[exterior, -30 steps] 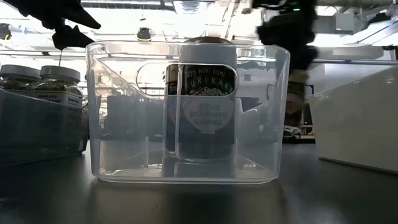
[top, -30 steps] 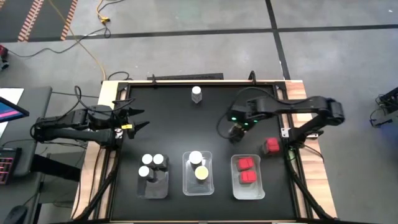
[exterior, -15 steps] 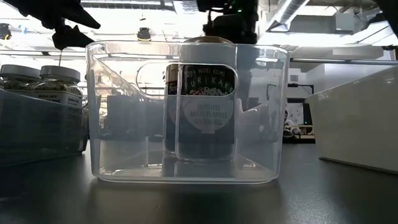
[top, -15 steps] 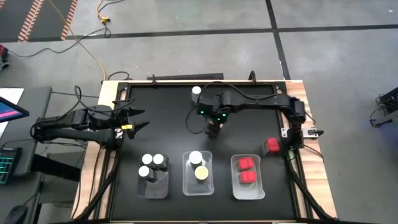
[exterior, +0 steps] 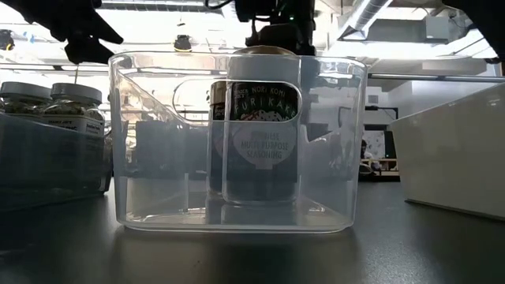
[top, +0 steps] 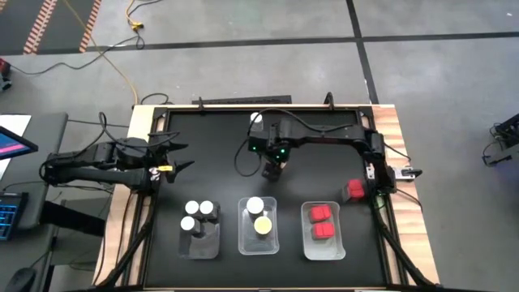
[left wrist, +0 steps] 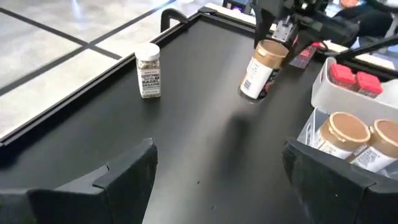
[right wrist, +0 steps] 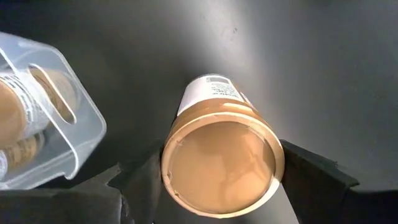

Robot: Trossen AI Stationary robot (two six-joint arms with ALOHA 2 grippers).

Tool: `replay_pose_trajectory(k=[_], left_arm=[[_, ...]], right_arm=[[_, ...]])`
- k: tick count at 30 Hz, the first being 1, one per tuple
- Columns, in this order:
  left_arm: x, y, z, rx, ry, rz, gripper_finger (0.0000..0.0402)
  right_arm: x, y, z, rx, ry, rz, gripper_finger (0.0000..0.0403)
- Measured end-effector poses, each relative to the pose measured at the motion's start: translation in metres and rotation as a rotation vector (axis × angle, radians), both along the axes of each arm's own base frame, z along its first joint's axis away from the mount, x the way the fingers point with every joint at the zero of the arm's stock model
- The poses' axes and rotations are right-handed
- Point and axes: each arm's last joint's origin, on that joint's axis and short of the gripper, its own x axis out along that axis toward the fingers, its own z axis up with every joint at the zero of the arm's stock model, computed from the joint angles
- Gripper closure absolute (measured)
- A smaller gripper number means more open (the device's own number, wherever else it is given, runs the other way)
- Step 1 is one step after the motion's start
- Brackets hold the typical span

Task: Sort spices by type
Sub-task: Move the golden seasoning bottle to the middle of the table

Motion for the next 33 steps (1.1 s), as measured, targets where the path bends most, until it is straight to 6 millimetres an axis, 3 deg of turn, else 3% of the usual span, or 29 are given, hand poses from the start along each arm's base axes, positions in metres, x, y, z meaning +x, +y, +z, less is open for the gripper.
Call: replay_pose_trajectory(k=[4,10,17,23,28,33], left_arm=[[0.000,0.000,0.000,-0.009,-0.005,0.004,0.0074],[0.000,0.000,0.000,-0.012,-0.006,0.005,0.0074],[0.000,0.000,0.000,0.007,0.002,-0.002,0.0074],[0.000,0.000,0.000,0.053,0.022,-0.021,0.0074],[0.000,0.000,-0.001,0.067,0.037,-0.027,0.0074],[-0.001,0.000,-0.002,0.067,0.054,-0.027,0.0074]], right_arm=[[-0.007,0.003,0.008,-0.005,0.025,0.024,0.0093],[-0.025,0.020,0.047,-0.018,-0.084,0.032,0.0093],[-0.061,0.059,0.105,-0.001,-0.276,0.051,0.0093],[-0.082,0.104,0.136,0.074,-0.463,0.079,0.0093],[-0.078,0.146,0.139,0.096,-0.585,0.125,0.0093],[-0.060,0.183,0.122,0.117,-0.606,0.195,0.0093]])
